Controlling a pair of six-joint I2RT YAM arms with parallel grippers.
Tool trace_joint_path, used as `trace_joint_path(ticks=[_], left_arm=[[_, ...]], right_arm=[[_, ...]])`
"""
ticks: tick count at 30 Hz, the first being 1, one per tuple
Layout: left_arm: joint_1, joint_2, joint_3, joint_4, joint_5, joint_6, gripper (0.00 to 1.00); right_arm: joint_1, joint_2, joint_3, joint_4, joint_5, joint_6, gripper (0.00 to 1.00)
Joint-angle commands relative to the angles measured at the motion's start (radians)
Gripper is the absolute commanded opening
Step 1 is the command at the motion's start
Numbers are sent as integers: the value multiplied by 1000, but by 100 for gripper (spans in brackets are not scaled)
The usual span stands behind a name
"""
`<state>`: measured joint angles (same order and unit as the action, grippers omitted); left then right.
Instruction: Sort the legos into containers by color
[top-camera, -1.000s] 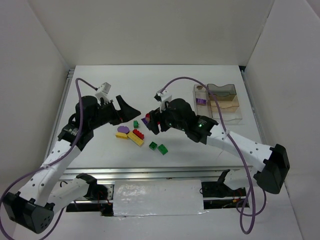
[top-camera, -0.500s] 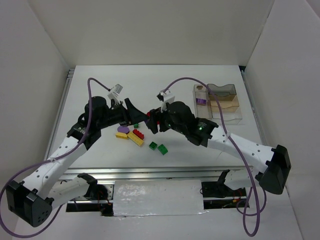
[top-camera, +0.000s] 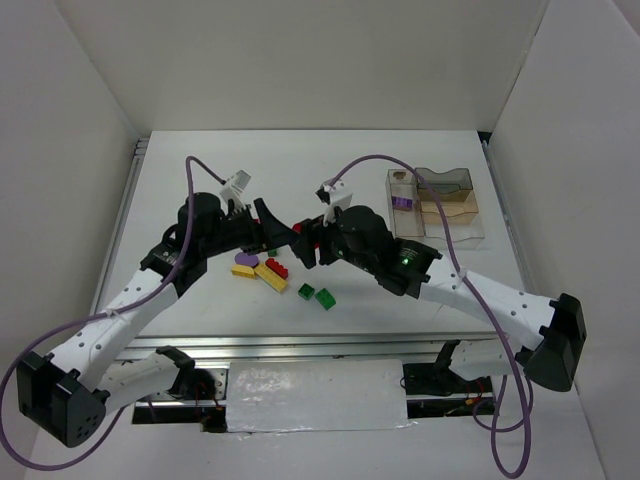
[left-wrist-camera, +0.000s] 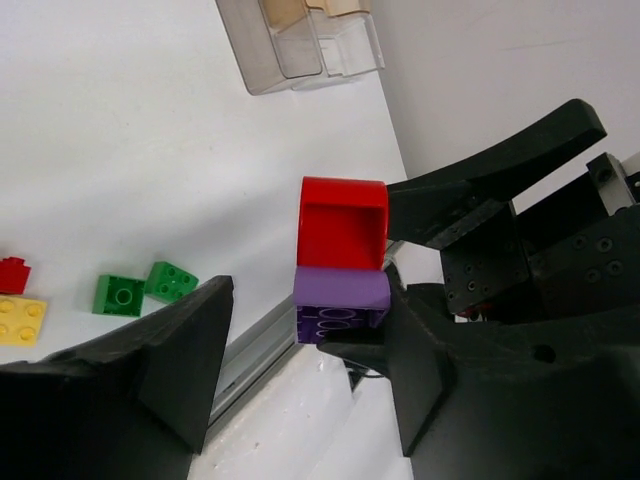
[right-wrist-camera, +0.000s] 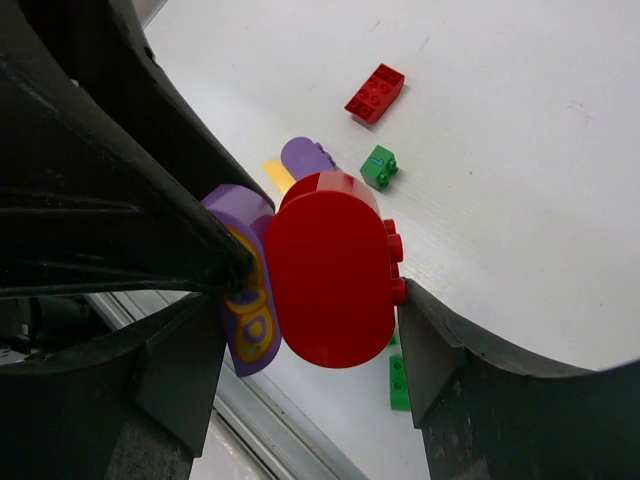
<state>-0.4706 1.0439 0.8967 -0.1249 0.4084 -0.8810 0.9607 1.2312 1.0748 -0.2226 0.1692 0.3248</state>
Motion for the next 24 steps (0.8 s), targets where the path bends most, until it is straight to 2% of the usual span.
trace_joint_path(ticks=[1, 4, 6, 7, 9, 10, 11, 12, 13, 14, 15, 16, 18, 19, 22, 24], left_arm=[[-10, -38, 36, 24, 4, 40, 54], [-10, -31, 25, 71, 50, 28, 34], [-11, -27, 13, 99, 82, 19, 31], [-13, -27, 10, 109, 90, 17, 23], [-11, -24, 7, 116, 99, 16, 15], [-11, -21, 7, 116, 101, 20, 3], [-13, -21, 11, 117, 98, 30, 0], [-11, -24, 14, 114, 87, 39, 0], [-11, -27, 18, 104, 80, 51, 0], [-11, -39, 28, 84, 75, 86, 0], [-11, -44, 34, 74, 73, 105, 0], [-13, -48, 39, 74, 101, 128, 0], [-11, -64, 42, 94, 185, 184, 0], [-13, -76, 41, 103, 211, 201, 0], [-11, -90, 12, 177, 320, 227, 0], [-11, -93, 1, 238, 369, 223, 0]], right_arm=[[3, -44, 1, 86, 26, 16, 31], [3, -47, -4, 104, 10, 26, 31], [4, -42, 2, 106, -2, 30, 31], [4, -41, 7, 104, -8, 31, 31], [4, -41, 10, 108, -16, 33, 31], [6, -44, 7, 112, -28, 34, 40], [4, -50, -4, 118, -39, 39, 59], [1, -70, -13, 129, -36, 43, 90], [-10, -87, -42, 134, -60, 45, 100], [-31, -104, -61, 150, -116, 33, 100], [-119, -140, -81, 161, -188, 36, 100], [-175, -160, -126, 175, -394, 48, 100], [-338, -208, -174, 256, -642, 79, 100], [-374, -223, -205, 279, -838, 83, 100], [-412, -286, -237, 369, -1044, 79, 100], [-413, -294, -240, 387, -1062, 109, 100]])
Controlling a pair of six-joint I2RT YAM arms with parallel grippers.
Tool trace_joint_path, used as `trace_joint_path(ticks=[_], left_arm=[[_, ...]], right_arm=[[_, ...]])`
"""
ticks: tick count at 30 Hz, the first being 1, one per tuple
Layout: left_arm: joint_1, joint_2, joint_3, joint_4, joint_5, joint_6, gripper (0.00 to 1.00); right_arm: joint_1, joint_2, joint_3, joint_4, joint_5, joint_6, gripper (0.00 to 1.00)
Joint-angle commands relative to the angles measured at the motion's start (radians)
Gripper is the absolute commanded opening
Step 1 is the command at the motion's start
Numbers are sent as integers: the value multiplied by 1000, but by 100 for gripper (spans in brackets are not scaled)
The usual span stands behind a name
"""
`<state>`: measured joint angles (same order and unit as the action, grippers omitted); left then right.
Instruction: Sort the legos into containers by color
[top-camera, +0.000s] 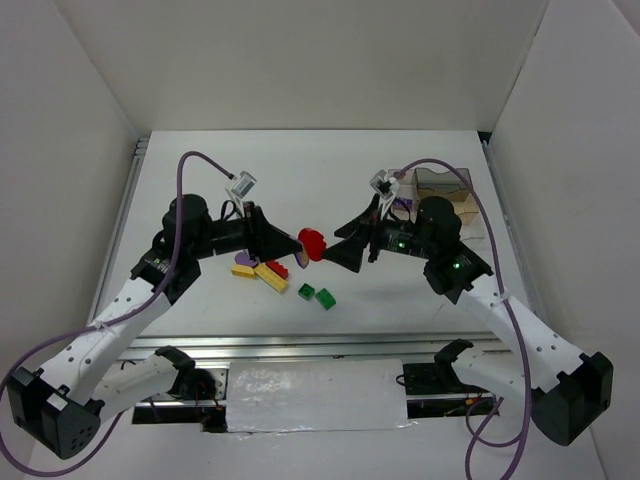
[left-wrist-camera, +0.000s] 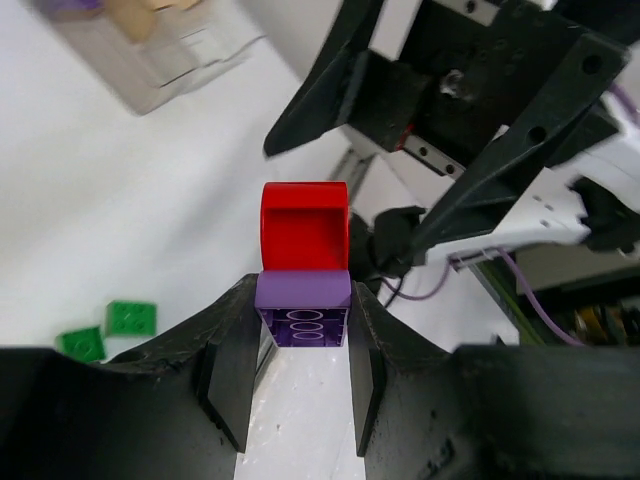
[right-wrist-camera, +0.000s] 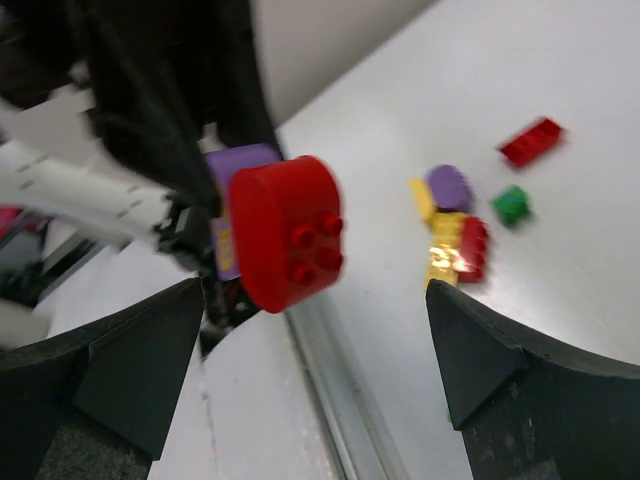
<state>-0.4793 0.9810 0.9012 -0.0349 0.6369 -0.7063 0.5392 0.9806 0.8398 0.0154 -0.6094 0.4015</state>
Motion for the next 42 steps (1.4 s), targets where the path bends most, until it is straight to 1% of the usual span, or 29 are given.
trace_joint_path(ticks=[1, 3, 4, 6, 7, 10, 11, 13, 15, 16, 17, 18, 19, 20, 21, 22, 23, 24, 25, 26, 27, 28, 30, 31, 32, 34, 37, 42], left_arm=[[-4, -33, -25, 182, 191, 28, 0], [-4, -38, -41, 254, 221, 5, 0], [-4, -38, -48, 263, 227, -8, 0], [-4, -35, -47, 268, 227, -12, 0], [-4, -31, -47, 271, 231, -15, 0], [-4, -24, -50, 302, 262, -31, 0], [-4, -24, -53, 306, 265, -36, 0], [-4, -25, -53, 299, 257, -32, 0], [-4, -31, -51, 291, 244, -25, 0], [-5, -31, -51, 285, 239, -21, 0], [-4, -33, -50, 279, 227, -18, 0], [-4, -36, -44, 267, 213, -7, 0], [-4, -39, -38, 209, 186, 1, 0], [-4, -45, -28, 166, 97, 11, 0], [-4, -47, -7, 118, 42, 37, 0], [-4, -47, 8, 63, -21, 50, 0], [-2, -41, 22, -48, -134, 68, 0], [-2, -36, 42, -87, -184, 76, 0], [-2, -28, 48, -124, -228, 80, 0], [-2, -21, 50, -175, -270, 76, 0], [-1, -16, 53, -197, -349, 71, 0], [-1, -4, 54, -229, -382, 64, 0], [-2, 8, 53, -234, -404, 68, 0], [-1, 13, 51, -231, -389, 71, 0], [-1, 18, 45, -226, -375, 71, 0], [-2, 18, 38, -206, -347, 68, 0], [-2, 16, 33, -195, -324, 74, 0], [-4, 30, 39, -162, -312, 76, 0]], right_arm=[[8, -40, -2, 162, -292, 39, 100], [8, -11, -4, 201, -340, 83, 98], [11, 13, -7, 266, -395, 106, 97], [16, 30, -27, 354, -420, 186, 94], [25, 36, -28, 386, -417, 197, 92], [41, 50, -19, 393, -388, 197, 82], [42, 56, -18, 402, -392, 203, 74], [48, 75, -5, 414, -394, 214, 71], [59, 89, 16, 385, -386, 194, 55], [59, 98, 18, 374, -379, 186, 41], [54, 96, 13, 367, -363, 189, 0], [50, 83, 9, 338, -315, 185, 0], [18, 70, 7, 286, -288, 136, 0], [-10, 52, 5, 228, -238, 113, 0], [-43, 23, -7, 183, -136, 103, 0], [-97, 9, -22, 137, -101, 115, 0], [-196, 0, -51, 117, -66, 134, 0], [-252, 0, -56, 44, -23, 160, 0], [-307, 7, -62, 6, 56, 189, 0], [-400, 18, -61, -44, 118, 242, 0], [-436, 41, -53, -168, 205, 264, 0], [-476, 62, -36, -231, 437, 316, 0], [-495, 84, -28, -302, 661, 352, 0], [-513, 98, -21, -342, 794, 368, 0], [-525, 128, -1, -359, 845, 403, 0], [-571, 159, 37, -380, 942, 419, 0], [-607, 252, 97, -400, 1019, 442, 0], [-673, 387, 156, -410, 1039, 465, 0]])
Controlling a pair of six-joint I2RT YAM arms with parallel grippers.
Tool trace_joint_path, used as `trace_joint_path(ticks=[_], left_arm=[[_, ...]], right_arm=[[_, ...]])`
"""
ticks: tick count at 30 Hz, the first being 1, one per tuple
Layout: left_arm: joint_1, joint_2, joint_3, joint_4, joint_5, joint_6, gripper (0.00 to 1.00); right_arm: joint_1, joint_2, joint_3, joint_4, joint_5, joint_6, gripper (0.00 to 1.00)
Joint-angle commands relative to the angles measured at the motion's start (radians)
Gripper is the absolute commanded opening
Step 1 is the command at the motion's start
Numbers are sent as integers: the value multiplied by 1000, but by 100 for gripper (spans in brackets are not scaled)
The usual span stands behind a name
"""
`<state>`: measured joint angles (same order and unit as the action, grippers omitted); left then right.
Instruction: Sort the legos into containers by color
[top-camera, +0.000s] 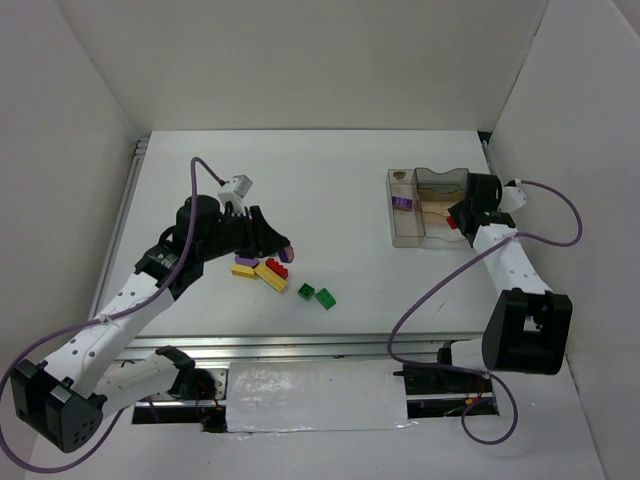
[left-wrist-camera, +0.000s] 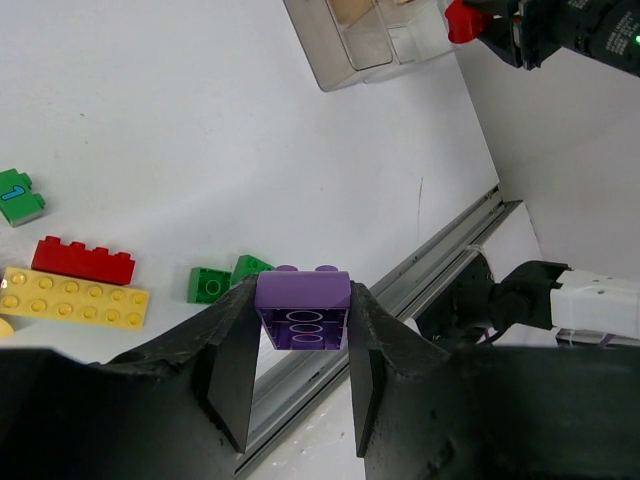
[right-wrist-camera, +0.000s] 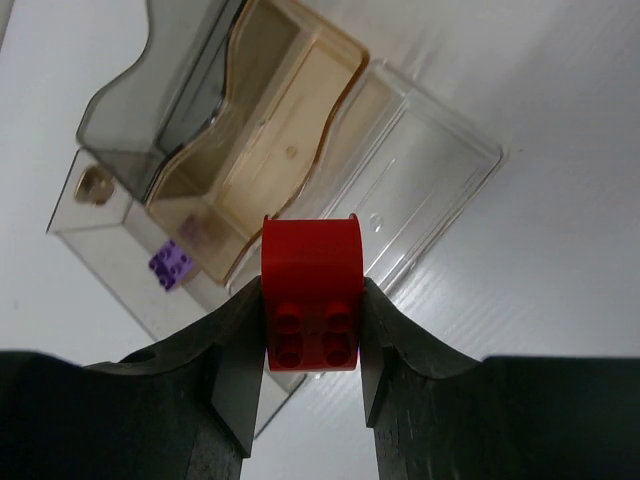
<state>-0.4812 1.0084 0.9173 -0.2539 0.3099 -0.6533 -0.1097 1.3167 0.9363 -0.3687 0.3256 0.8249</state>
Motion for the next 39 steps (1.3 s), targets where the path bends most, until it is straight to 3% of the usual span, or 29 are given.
trace_joint_path(ticks=[1, 9, 11, 13, 16, 21, 25, 27, 34, 37, 39], left_arm=[[-2, 7, 26, 65, 17, 21, 0], [0, 107, 133, 172, 55, 21, 3], [0, 142, 158, 192, 52, 23, 3], [-2, 170, 170, 238, 64, 23, 3], [0, 243, 206, 313, 127, 20, 3], [-17, 396, 284, 412, 170, 23, 6], [-59, 576, 425, 458, 175, 55, 8], [-77, 724, 553, 478, 190, 61, 10], [-177, 1287, 1155, 384, 178, 104, 21], [-218, 1433, 1343, 341, 108, 145, 30], [-237, 1464, 1373, 360, 20, 165, 36]], right_arm=[[-31, 68, 62, -12, 101, 45, 0], [-82, 177, 99, 42, 32, 43, 11], [-82, 193, 108, 57, 4, 39, 26], [-85, 207, 136, 47, -5, 33, 47], [-87, 219, 150, 53, -11, 22, 67], [-93, 225, 171, 42, -25, 11, 84], [-94, 129, 135, 30, -92, 16, 85], [-91, -9, 95, 53, -131, 2, 85], [-81, -438, -77, 27, -356, -43, 85], [-79, -529, -90, 5, -399, -66, 86], [-76, -550, -65, -25, -445, -90, 85]])
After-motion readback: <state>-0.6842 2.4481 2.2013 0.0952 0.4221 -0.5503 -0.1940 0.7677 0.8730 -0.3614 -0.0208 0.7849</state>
